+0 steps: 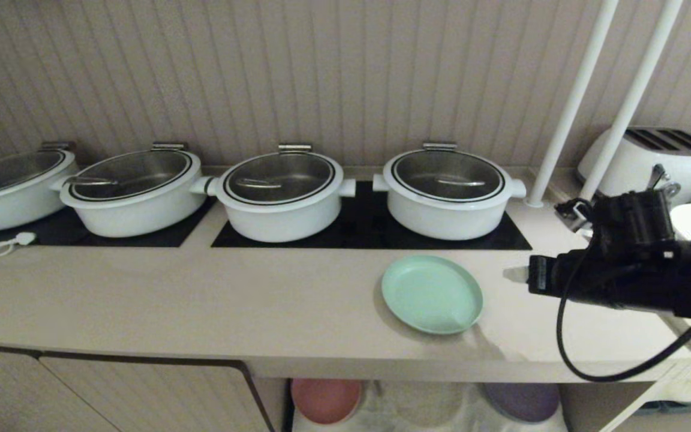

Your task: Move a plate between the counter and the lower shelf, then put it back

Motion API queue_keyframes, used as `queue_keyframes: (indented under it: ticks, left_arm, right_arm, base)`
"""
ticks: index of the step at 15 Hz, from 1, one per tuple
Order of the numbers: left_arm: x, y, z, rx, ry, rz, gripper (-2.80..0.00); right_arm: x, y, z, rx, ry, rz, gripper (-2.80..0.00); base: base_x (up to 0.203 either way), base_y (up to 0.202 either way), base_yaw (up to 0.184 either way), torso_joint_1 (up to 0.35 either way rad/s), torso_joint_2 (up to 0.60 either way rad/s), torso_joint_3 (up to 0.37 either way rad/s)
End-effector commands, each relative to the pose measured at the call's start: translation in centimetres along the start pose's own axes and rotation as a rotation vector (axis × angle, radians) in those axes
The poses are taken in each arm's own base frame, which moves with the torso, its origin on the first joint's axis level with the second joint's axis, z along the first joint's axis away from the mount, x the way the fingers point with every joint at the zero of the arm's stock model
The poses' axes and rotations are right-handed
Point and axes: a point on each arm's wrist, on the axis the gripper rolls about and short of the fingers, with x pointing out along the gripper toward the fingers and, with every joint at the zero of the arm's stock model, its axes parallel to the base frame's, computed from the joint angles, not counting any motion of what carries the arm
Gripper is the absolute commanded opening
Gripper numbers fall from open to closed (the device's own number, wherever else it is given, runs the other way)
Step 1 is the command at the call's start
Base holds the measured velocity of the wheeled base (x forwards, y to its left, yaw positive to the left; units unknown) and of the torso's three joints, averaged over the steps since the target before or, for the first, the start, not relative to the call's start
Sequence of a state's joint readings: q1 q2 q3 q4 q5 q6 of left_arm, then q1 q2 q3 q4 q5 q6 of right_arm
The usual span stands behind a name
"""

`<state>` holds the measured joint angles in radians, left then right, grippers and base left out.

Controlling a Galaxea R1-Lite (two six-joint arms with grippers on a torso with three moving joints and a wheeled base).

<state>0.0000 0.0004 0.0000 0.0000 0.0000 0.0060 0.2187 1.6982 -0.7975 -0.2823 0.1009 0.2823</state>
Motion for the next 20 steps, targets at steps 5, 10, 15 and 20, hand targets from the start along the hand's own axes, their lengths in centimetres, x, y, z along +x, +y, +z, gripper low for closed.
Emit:
queue_keyframes:
  ticks: [5, 10, 15, 20]
  left_arm:
    - [0.0, 0.0, 0.0, 0.000, -0.002, 0.000, -2.80]
    - [0.0, 0.0, 0.0, 0.000, 0.000, 0.000, -2.80]
    - [0.0, 0.0, 0.0, 0.000, -0.001, 0.000, -2.80]
    - [0.0, 0.0, 0.0, 0.000, -0.001, 0.000, -2.80]
  right_arm:
    - [-6.9, -0.2, -2.8, -0.006, -0.071, 0.020, -2.80]
    - [-11.0, -0.6, -4.9, -0.004, -0.142, 0.026, -2.80]
    - [-13.3, -1.7, -8.3, 0.003, -0.177, -0.048, -2.80]
    - [-14.7, -3.6, -12.2, 0.050, -0.214, -0.149, -2.80]
  base:
    - [0.000, 0.000, 0.000, 0.000, 0.00, 0.000]
    - [0.000, 0.000, 0.000, 0.000, 0.00, 0.000]
    - [0.000, 0.000, 0.000, 0.000, 0.00, 0.000]
    - [0.000, 0.000, 0.000, 0.000, 0.00, 0.000]
